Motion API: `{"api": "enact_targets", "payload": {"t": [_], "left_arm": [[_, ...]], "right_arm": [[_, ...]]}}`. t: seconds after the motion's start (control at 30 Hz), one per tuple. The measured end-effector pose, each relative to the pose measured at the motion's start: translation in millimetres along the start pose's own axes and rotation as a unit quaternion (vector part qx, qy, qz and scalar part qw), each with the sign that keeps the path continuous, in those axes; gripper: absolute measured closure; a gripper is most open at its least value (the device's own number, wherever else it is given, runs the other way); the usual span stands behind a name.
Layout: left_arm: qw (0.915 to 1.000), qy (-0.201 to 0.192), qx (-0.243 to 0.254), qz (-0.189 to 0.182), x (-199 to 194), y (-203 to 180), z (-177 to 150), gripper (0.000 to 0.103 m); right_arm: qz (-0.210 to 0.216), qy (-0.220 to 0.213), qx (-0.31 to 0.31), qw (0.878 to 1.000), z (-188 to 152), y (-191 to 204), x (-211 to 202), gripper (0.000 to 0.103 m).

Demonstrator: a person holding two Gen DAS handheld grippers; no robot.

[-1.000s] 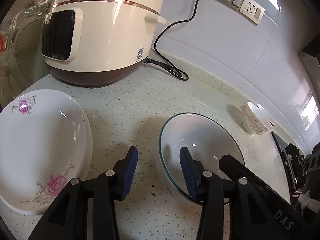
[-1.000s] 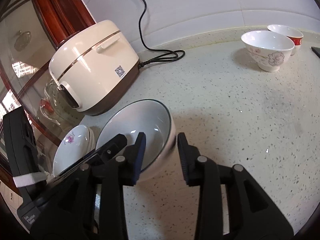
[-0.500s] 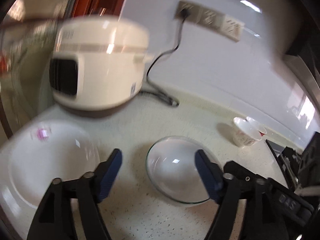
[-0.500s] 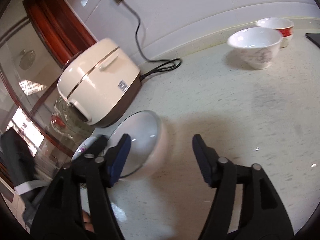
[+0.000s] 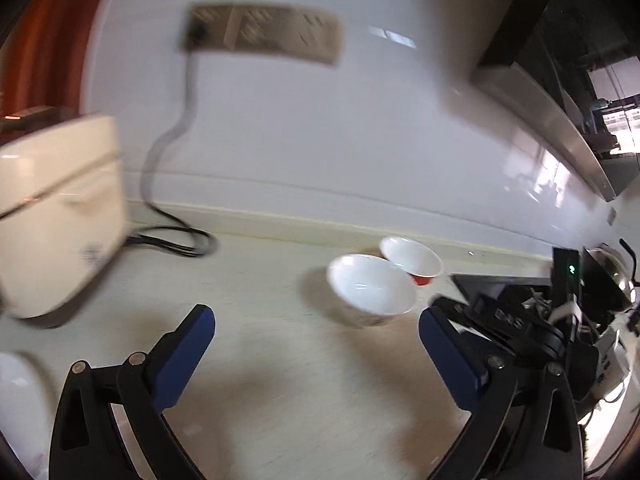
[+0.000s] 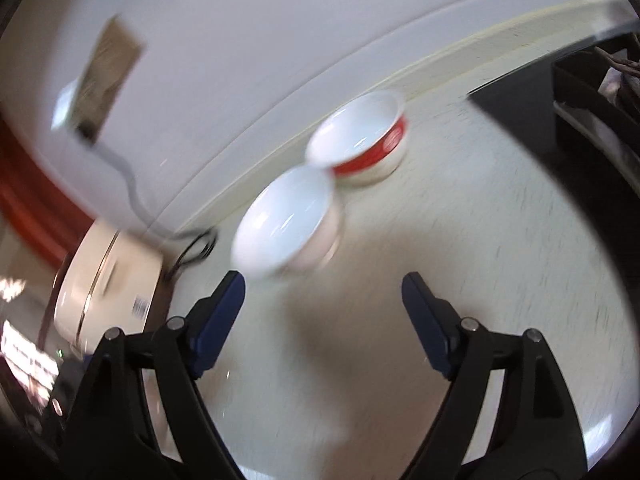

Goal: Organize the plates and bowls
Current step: 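Move both grippers back to the flower-pattern white bowl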

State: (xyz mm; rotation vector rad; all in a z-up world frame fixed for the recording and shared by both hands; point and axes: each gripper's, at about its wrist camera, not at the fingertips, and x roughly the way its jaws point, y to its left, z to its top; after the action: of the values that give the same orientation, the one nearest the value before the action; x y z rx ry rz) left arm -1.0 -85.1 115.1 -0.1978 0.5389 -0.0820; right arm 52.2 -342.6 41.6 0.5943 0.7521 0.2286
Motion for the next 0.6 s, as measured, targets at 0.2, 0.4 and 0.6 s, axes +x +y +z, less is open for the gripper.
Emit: {"api": "enact_targets", "payload": {"t": [0.2, 0.4, 0.6], "left_arm": [[0.9973, 0.034, -0.064, 0.001, 68, 4, 25, 0.0], [0.9868, 0.11, -0.118, 0.014, 142, 15, 26, 0.0], [0.9725, 0.152, -0.175, 0.023, 171, 38, 8, 0.0]], "right_arm": [[0.003, 0.008, 0.0, 1.0, 38, -6, 41, 0.02], [-0.032, 0.045, -0.077, 0.996, 43, 16, 73, 0.02], [-0.044, 0.049, -0.102, 0.993, 42, 28, 80, 0.02]]}}
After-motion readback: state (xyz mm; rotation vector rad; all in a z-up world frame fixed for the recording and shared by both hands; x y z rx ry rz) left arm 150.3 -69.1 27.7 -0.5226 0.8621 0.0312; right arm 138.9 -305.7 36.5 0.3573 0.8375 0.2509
